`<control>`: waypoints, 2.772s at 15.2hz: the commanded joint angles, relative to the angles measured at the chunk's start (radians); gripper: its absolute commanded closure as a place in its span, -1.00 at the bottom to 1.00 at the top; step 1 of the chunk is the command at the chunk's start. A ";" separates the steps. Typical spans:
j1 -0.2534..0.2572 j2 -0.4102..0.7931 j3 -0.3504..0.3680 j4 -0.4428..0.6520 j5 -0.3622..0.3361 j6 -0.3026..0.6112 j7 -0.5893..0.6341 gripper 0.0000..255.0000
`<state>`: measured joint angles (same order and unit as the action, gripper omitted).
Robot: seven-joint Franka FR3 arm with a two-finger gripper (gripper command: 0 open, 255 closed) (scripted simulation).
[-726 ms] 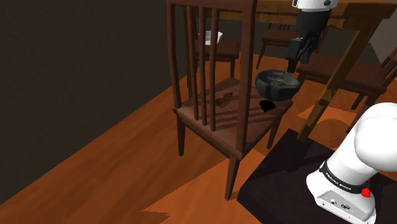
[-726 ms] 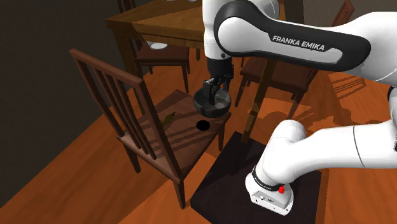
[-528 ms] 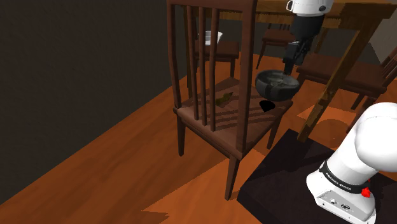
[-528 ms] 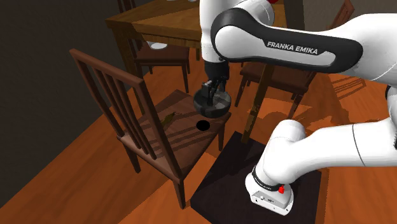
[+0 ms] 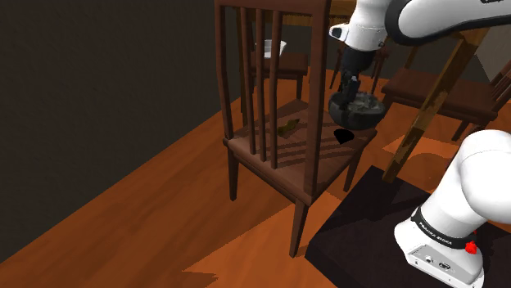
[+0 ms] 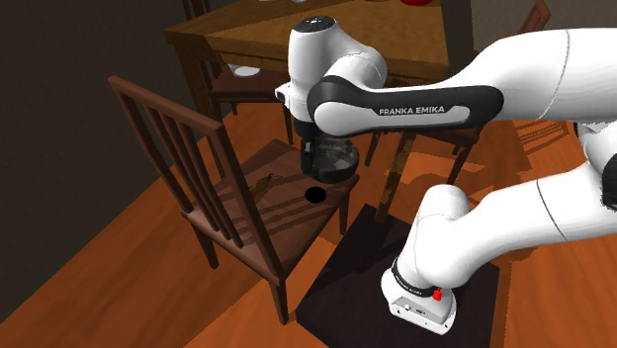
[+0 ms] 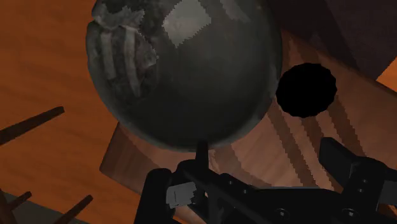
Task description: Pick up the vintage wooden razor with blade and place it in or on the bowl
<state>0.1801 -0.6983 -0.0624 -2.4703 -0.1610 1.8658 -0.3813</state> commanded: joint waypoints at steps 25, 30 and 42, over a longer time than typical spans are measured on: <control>0.228 0.341 -0.147 -0.100 -0.104 0.690 -0.619 -1.00; 0.228 0.341 -0.147 -0.100 -0.104 0.690 -0.619 1.00; 0.235 0.297 -0.142 -0.052 -0.090 0.598 -0.632 1.00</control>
<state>0.4143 -0.3952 -0.2040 -2.5322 -0.2537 2.4806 -1.0094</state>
